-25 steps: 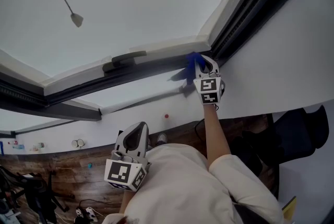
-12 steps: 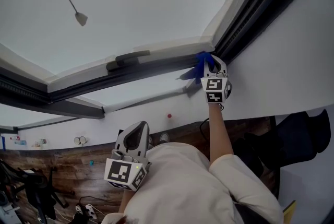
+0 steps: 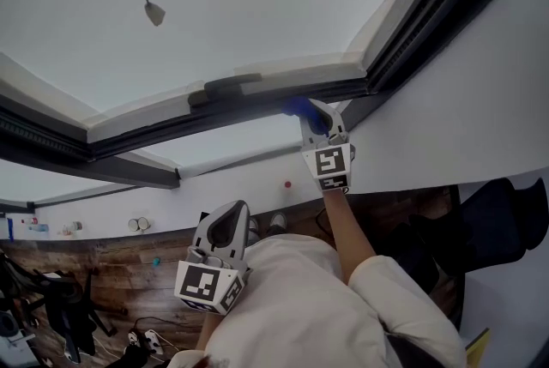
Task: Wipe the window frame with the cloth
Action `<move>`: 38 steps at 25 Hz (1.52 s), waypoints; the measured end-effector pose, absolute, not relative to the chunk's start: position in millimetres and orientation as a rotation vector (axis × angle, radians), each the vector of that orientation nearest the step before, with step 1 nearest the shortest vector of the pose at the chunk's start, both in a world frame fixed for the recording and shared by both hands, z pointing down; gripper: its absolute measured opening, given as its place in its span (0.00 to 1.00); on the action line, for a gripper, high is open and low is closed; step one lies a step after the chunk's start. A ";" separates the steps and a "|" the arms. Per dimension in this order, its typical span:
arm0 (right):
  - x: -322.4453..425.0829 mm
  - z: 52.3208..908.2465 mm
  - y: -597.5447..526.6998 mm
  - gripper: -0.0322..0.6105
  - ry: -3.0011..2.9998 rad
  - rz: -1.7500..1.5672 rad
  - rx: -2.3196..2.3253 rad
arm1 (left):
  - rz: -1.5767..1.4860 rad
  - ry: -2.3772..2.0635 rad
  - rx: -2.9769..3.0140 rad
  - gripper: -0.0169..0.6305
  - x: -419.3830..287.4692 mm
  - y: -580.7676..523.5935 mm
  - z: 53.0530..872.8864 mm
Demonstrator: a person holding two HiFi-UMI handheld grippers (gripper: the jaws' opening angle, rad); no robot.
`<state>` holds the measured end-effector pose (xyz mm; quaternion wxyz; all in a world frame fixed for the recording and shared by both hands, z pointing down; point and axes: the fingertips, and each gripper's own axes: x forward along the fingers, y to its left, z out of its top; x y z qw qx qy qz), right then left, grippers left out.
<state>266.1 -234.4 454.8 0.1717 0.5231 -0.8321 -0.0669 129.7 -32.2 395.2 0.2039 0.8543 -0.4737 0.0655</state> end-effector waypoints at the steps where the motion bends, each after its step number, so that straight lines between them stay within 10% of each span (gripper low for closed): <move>1: 245.8 454.1 -229.0 0.12 -2.407 -0.206 1.441 | 0.182 -1.322 2.379 0.04 127.0 -30.1 396.1; 11: 103.8 476.1 -198.6 0.12 -2.382 -0.682 0.909 | 0.187 -1.413 2.273 0.04 79.9 -6.9 404.2; 38: 135.1 491.5 -212.8 0.12 -2.240 -0.657 0.968 | 0.156 -1.396 2.282 0.04 84.6 -5.3 407.4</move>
